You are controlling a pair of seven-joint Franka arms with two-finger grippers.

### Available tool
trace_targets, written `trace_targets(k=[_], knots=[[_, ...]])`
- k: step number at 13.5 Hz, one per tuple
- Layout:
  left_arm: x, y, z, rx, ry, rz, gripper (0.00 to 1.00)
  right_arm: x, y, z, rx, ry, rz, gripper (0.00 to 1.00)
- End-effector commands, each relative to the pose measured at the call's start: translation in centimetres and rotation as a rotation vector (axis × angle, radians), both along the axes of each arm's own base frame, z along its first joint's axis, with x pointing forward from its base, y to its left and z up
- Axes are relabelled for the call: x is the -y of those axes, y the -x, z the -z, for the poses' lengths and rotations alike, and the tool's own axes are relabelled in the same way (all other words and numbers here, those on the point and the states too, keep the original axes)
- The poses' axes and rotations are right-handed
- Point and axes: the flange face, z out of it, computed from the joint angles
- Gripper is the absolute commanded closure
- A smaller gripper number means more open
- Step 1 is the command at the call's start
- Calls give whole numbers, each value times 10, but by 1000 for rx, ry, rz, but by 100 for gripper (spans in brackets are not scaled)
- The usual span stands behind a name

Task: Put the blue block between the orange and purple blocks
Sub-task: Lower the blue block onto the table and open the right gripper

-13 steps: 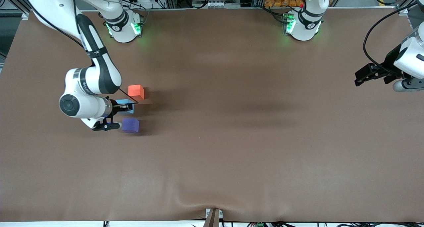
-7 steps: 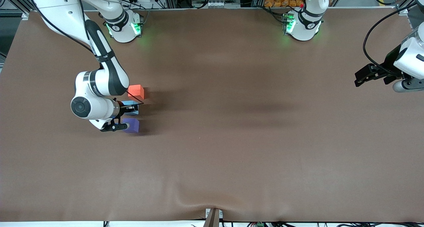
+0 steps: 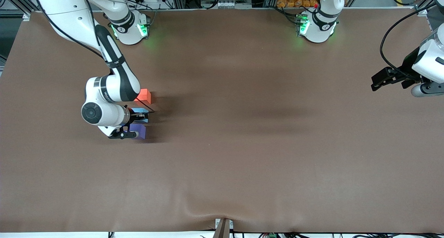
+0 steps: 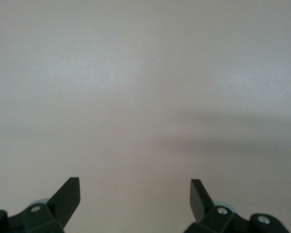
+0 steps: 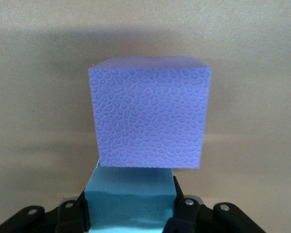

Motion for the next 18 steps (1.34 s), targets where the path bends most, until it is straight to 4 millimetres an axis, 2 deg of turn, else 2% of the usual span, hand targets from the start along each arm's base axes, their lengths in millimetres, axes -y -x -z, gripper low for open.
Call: trace_targets(k=[1,4,17,18], knots=[[0,3,-2,10,16,0,0,-1,2,4,1,6,9,83],[0,2,0,7,16,2,0,2,9,10,-14,8,7,81],[-1,-2,2,17,18,1,0,13,7,10,-15,8,21,77],[0,-3,4,13,18,2,0,13,7,10,-15,8,21,75]])
